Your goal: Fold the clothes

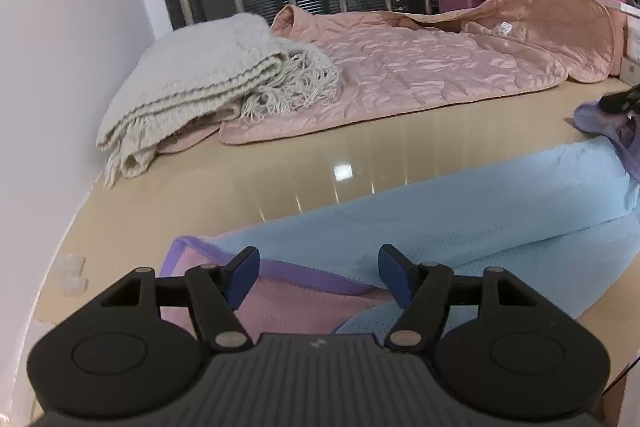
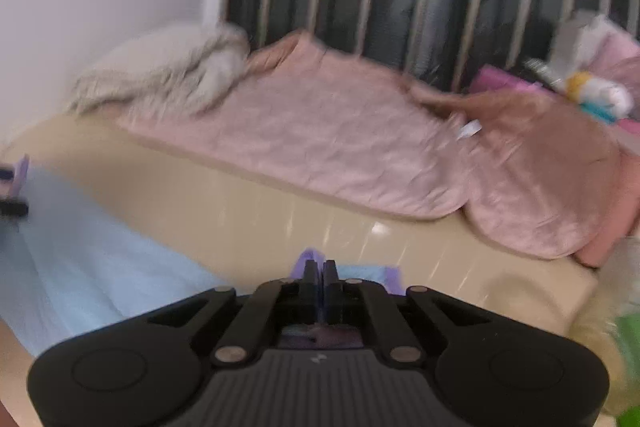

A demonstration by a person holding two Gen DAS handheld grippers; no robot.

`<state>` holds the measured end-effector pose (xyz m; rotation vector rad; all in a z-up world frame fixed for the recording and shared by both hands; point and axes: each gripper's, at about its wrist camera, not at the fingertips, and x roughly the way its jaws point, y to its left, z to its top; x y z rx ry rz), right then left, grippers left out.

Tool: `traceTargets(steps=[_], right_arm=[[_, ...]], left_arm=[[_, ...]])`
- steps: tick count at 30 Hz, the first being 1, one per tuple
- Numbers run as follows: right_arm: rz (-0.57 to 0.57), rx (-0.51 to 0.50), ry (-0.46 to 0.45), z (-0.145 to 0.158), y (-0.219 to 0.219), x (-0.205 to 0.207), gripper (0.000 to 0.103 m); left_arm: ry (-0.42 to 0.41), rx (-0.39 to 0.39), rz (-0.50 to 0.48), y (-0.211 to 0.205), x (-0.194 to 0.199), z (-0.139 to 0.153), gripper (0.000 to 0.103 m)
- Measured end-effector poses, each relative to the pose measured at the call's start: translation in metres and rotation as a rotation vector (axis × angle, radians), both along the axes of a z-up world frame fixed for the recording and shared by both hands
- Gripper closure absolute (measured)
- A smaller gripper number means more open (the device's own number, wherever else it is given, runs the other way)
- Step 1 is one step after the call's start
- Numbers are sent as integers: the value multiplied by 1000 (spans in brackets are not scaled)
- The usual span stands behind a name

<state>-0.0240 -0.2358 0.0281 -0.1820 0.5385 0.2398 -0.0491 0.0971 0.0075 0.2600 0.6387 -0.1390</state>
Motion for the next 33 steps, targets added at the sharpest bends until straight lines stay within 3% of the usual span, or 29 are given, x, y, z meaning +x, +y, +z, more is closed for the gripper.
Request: traceTargets(steps=[4, 10, 12, 16, 19, 21, 22, 25, 27, 29, 32, 33], right_arm=[[-137, 56, -144, 16, -26, -43, 102], [-271, 158, -200, -1, -54, -97, 102], [-287, 194, -145, -11, -62, -102, 102], [-336, 164, -60, -34, -62, -103, 102], [-309, 216, -66, -26, -65, -110, 91], [-274, 234, -111, -9, -63, -111, 66], [-257, 234, -131, 0, -60, -109, 62], [-217, 216, -126, 20, -40, -81, 60], [-183, 174, -86, 24, -17, -54, 45], [-202, 73, -32, 18, 8, -24, 39], [-243, -108, 43, -3, 43, 17, 39], [-253, -125, 78, -10, 48, 26, 51]], left_arm=[[3, -33, 26, 5, -3, -1, 36], [18, -107, 61, 15, -3, -3, 33], [14, -106, 66, 15, -3, -3, 32], [7, -93, 71, 13, -4, -4, 31], [3, -87, 74, 12, -5, -3, 31], [-1, -83, 77, 12, -6, -4, 29], [-2, -83, 80, 12, -6, -4, 28], [-4, -86, 85, 12, -6, -4, 28], [-6, -89, 88, 12, -7, -5, 28], [-6, -89, 89, 13, -7, -4, 28], [-5, -91, 93, 12, -7, -4, 28], [-6, -92, 93, 13, -8, -4, 28]])
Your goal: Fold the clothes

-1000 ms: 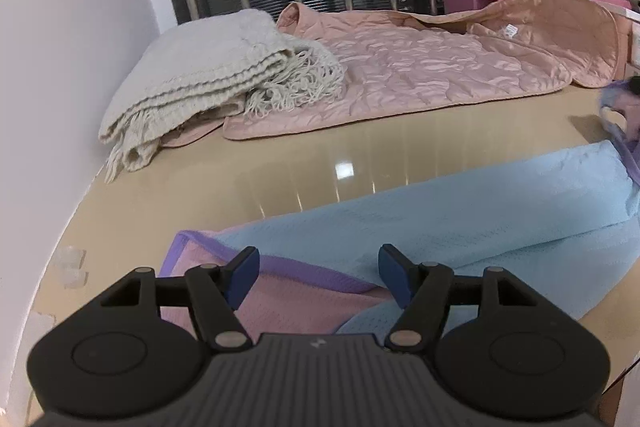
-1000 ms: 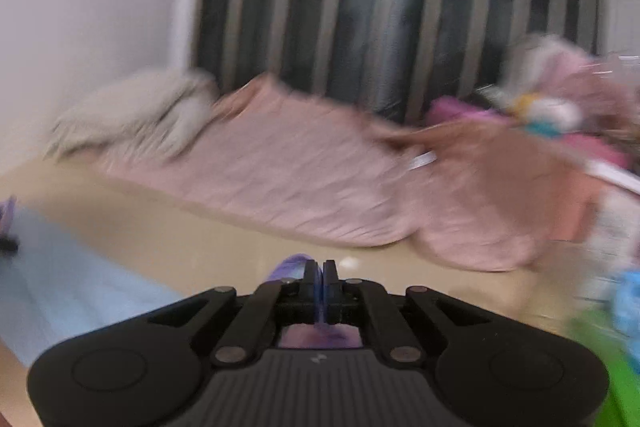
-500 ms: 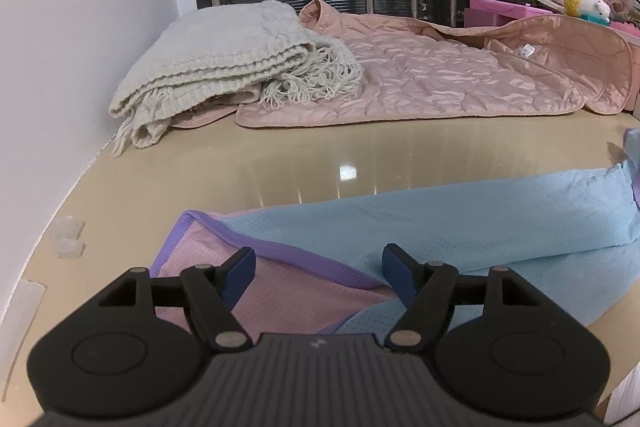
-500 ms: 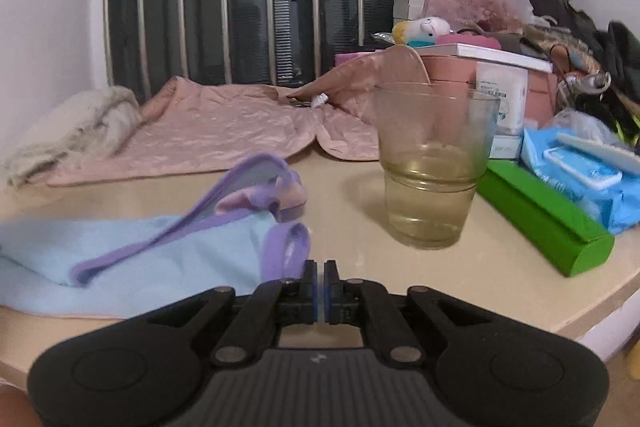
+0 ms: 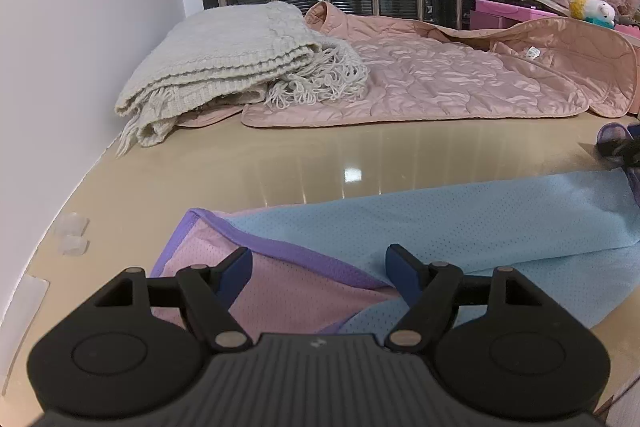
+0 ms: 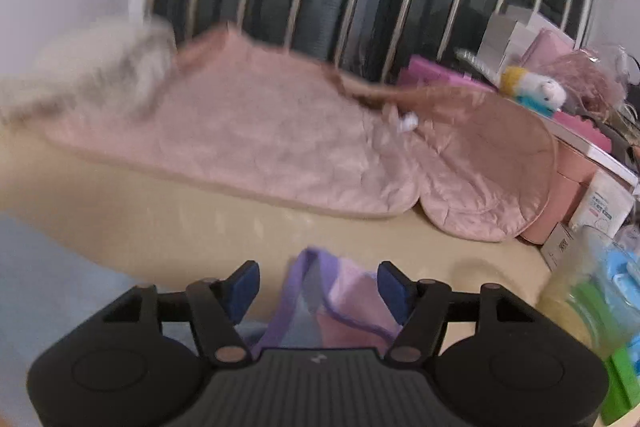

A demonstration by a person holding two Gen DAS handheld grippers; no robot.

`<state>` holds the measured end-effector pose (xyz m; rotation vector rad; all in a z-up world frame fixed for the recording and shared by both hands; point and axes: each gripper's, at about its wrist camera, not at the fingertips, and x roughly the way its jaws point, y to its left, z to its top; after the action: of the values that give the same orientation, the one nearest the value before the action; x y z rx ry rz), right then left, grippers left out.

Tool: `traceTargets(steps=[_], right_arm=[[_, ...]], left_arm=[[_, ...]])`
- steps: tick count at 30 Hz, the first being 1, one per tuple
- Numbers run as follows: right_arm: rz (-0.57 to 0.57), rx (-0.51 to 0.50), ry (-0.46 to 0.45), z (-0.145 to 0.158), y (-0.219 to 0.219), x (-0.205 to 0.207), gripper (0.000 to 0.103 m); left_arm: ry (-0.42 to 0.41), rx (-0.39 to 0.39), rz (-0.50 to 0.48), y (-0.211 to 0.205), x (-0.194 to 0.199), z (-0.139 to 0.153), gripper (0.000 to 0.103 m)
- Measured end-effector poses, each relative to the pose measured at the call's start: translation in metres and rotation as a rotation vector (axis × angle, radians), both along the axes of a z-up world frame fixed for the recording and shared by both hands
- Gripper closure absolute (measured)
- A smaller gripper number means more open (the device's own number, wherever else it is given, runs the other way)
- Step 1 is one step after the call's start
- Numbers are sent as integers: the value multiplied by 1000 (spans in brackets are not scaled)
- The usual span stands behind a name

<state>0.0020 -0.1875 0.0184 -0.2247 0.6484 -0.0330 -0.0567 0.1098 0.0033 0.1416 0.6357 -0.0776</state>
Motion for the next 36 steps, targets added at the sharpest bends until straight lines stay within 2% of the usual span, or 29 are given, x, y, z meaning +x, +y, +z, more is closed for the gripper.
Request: traceTargets(steps=[1, 2, 4, 6, 9, 11, 12, 14, 16, 20, 21, 22, 23, 24, 26, 29, 32, 33, 34, 35, 36], right_arm=[[-9, 27, 27, -5, 0, 6, 66], [-28, 78, 28, -5, -5, 8, 91], [-70, 153, 6, -5, -22, 3, 100], [-115, 209, -39, -2, -44, -9, 101], [-155, 363, -198, 8, -84, -55, 101], [-180, 402, -309, 8, -106, -92, 101], [-203, 374, -332, 4, -111, -105, 101], [-233, 306, -283, -10, -116, -115, 101], [-250, 328, -223, -25, -123, -116, 101], [-211, 355, -198, -19, -119, -118, 96], [-199, 352, -199, -14, -117, -118, 84], [-184, 350, -205, -9, -114, -119, 77], [-166, 349, -217, -3, -111, -119, 63], [-143, 350, -232, 2, -109, -123, 60], [-104, 349, -245, 11, -103, -125, 60], [-85, 338, -247, 17, -98, -104, 60], [-108, 272, -142, 0, -90, -63, 61], [-113, 266, -117, -6, -89, -57, 65], [-120, 258, -92, -11, -88, -51, 75], [-137, 240, -76, -16, -88, -50, 101], [-158, 232, -85, -18, -89, -54, 100]], left_arm=[[-1, -1, 0, 0, 0, 0, 28], [-2, -2, 1, 0, 0, 0, 28], [-4, -4, 2, 1, 0, -1, 28], [-6, -6, 2, 1, -1, -1, 28], [-9, -8, 4, 2, -1, -2, 28], [-11, -10, 5, 2, -1, -2, 28], [-12, -11, 5, 2, -1, -2, 28], [-14, -13, 6, 2, -2, -3, 28], [-14, -16, 9, 2, -2, -3, 28], [-11, 8, 10, -1, -2, -1, 27], [-11, 17, 11, -2, -2, -1, 25], [-13, 23, 12, -3, -2, -1, 25], [-15, 23, 14, -2, -3, -1, 25], [-16, 22, 16, -2, -3, -1, 25], [-17, 11, 23, -1, -3, -2, 24], [-14, 1, 25, 1, -2, -2, 22], [-11, -7, 29, 2, -3, -2, 22], [-10, -13, 32, 2, -2, -3, 22], [-9, -18, 34, 3, -2, -3, 22], [-8, -23, 37, 3, -2, -3, 22], [-6, -28, 39, 4, -2, -3, 22]])
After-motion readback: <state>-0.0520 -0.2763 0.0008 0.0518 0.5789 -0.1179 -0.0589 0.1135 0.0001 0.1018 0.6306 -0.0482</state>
